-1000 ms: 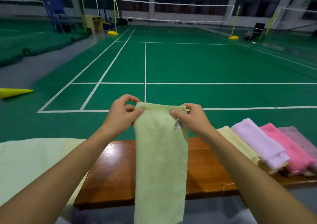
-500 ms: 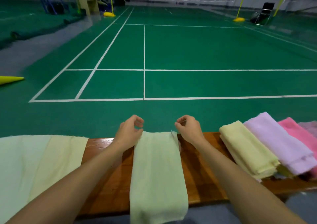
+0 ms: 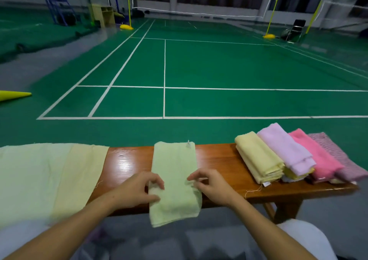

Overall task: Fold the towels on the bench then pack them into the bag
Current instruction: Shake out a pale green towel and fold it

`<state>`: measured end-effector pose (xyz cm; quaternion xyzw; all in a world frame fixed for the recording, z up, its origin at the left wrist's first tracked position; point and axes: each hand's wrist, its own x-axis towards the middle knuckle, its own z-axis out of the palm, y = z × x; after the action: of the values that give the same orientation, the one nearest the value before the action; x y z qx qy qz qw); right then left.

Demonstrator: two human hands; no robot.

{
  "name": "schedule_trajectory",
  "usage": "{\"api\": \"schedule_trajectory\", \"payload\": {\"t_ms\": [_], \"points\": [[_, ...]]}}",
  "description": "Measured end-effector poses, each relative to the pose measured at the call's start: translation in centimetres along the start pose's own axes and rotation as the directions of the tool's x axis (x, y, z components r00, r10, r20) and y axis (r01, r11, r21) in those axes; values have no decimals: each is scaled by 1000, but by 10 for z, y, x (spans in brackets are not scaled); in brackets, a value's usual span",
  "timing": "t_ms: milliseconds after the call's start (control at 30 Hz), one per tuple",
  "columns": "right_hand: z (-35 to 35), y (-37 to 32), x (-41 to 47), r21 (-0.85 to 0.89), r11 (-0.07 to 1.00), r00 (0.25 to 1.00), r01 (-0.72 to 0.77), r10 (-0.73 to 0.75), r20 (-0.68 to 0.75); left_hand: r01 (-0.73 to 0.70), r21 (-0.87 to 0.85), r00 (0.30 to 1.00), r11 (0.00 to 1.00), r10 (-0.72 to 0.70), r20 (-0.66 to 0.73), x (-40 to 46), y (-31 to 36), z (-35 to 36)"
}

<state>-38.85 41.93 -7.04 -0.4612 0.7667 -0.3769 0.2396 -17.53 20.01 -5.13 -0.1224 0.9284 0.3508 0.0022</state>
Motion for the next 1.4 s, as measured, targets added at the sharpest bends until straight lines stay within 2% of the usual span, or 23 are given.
{"api": "schedule_trajectory", "payload": {"t_ms": [67,133,267,433,633,733,800,867,1000,1067,1133,1200,1400], "points": [[-1,5,-10,-32,999,999,21,-20,50,-88,207,995,974,76,64,-10,-7,4],[-1,7,-17,-44,998,997,35,-32,70,-145,359,989,922,128,70,-14,-11,9],[4,12,-17,-73,995,996,67,-63,66,-222,536,972,815,225,61,-15,-14,18],[6,16,-14,-70,995,997,67,-64,51,-282,609,951,741,299,77,-16,-13,22],[4,15,-12,-99,992,996,77,-71,59,-366,539,901,758,434,0,-12,-10,28],[5,12,-13,-112,991,997,69,-64,46,-365,458,885,810,455,-99,-7,-6,32],[6,4,-14,-125,989,997,81,-81,9,-314,243,910,918,364,-200,-3,4,29],[7,-8,-18,-89,992,995,95,-96,-5,-232,-8,932,973,220,-288,4,14,24],[4,-29,-22,78,996,993,36,-45,107,-132,-351,920,927,-17,-391,19,33,10],[1,-31,-23,3,1000,989,1,-1,147,-96,-471,914,877,-109,-390,24,37,4],[1,-31,-22,-156,988,993,11,8,122,-49,-536,902,843,-193,-386,30,37,0],[1,-30,-20,-179,984,999,22,-13,51,-31,-562,894,826,-228,-385,34,35,-3],[-4,-25,-15,88,996,987,11,4,-163,-32,-585,911,811,-218,-351,37,40,-8]]}}
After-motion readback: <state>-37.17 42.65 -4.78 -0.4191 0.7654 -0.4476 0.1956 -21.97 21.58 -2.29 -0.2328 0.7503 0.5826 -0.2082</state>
